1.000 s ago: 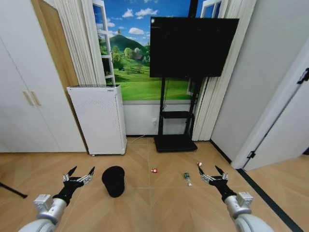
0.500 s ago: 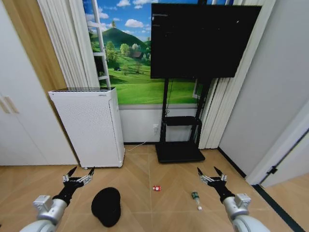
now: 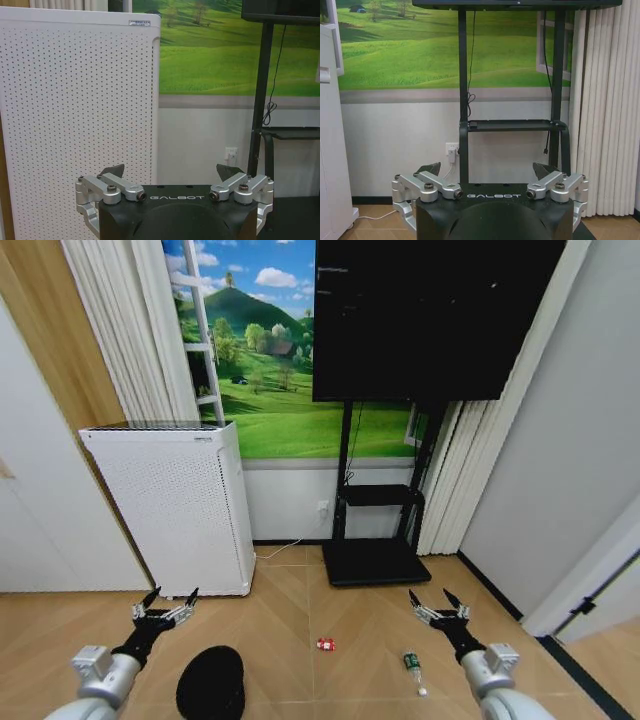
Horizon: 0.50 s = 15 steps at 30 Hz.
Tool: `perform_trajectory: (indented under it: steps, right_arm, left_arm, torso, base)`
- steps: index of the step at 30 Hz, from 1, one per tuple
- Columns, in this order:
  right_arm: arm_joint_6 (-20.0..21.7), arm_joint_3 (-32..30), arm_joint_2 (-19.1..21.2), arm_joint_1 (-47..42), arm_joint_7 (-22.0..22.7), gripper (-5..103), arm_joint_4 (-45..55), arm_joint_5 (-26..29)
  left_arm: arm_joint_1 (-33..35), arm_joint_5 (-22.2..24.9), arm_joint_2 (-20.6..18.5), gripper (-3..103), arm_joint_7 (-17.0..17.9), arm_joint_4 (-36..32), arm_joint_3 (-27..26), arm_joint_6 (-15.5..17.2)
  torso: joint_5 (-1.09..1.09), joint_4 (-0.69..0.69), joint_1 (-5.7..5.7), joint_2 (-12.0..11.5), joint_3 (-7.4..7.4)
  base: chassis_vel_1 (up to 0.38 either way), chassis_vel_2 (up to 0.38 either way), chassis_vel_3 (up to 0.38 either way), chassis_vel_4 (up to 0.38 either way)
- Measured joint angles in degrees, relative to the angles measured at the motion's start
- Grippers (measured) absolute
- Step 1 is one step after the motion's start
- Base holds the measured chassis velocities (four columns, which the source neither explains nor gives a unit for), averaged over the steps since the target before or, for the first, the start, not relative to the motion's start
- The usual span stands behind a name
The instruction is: Pick up the trash bin and place the garbage on the floor into it.
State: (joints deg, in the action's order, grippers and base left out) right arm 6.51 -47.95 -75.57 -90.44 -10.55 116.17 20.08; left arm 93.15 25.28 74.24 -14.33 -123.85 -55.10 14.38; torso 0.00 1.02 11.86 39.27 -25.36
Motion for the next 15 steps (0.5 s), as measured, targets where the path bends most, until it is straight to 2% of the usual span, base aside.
perform_trajectory:
  steps: [15]
  right_arm:
    - [-0.2, 0.4, -0.1, -0.2, 0.0, 100, -0.8, 0.2]
  left_arm:
    - [0.2, -0.8, 0.6, 100, -0.6, 0.3, -0.1, -0.2]
  torso:
    - [0.0, 0.0, -1.49, -3.7, 2.11]
  base:
    - [0.0, 0.0, 0.0, 0.0]
